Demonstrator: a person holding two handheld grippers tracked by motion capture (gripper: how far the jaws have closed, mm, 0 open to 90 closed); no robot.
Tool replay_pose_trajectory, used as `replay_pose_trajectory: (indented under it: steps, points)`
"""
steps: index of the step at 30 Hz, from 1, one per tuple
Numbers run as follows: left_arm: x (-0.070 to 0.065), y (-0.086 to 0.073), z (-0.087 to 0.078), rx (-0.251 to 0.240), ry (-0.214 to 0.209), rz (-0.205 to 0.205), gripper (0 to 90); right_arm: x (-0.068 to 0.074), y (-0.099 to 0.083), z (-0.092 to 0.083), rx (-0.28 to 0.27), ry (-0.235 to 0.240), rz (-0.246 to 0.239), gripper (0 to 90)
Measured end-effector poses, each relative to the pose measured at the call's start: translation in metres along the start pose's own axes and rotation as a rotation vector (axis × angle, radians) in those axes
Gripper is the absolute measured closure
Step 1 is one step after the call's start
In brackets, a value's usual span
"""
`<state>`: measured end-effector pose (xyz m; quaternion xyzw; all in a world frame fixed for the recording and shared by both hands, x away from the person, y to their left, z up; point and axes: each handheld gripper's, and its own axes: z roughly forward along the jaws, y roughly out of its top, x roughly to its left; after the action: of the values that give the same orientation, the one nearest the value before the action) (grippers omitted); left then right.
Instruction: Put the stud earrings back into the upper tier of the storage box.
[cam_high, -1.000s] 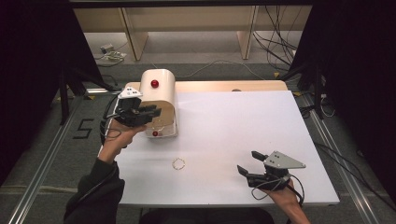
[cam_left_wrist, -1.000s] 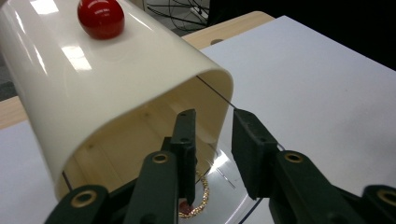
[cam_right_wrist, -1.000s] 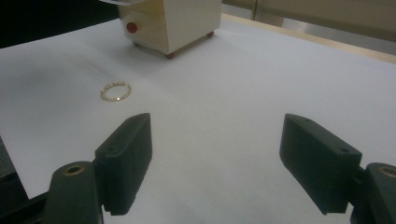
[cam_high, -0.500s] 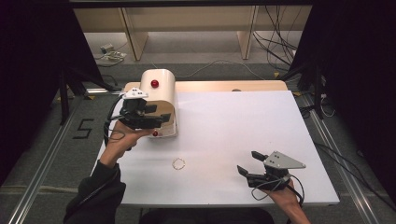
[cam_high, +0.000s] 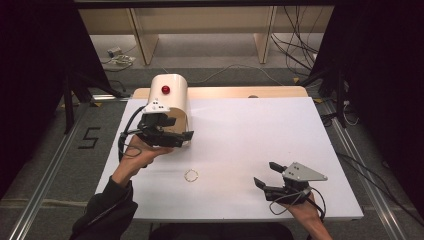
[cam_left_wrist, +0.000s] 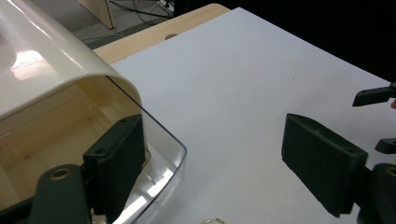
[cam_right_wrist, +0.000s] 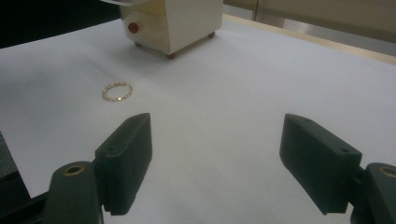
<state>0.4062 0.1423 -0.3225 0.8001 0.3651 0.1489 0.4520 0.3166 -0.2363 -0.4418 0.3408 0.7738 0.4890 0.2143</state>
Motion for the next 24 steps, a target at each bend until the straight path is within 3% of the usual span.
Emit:
replay_pose_trajectory:
  steps: [13, 24]
  points:
    - [-0.014, -0.004, 0.008, 0.012, -0.029, 0.036, 17.8, 0.0, 0.0, 0.0, -0.004, 0.001, -0.002, 26.0]
    - [-0.029, -0.009, 0.017, 0.022, -0.077, 0.105, 17.4, 0.0, 0.0, 0.0, -0.005, 0.002, -0.004, 26.0]
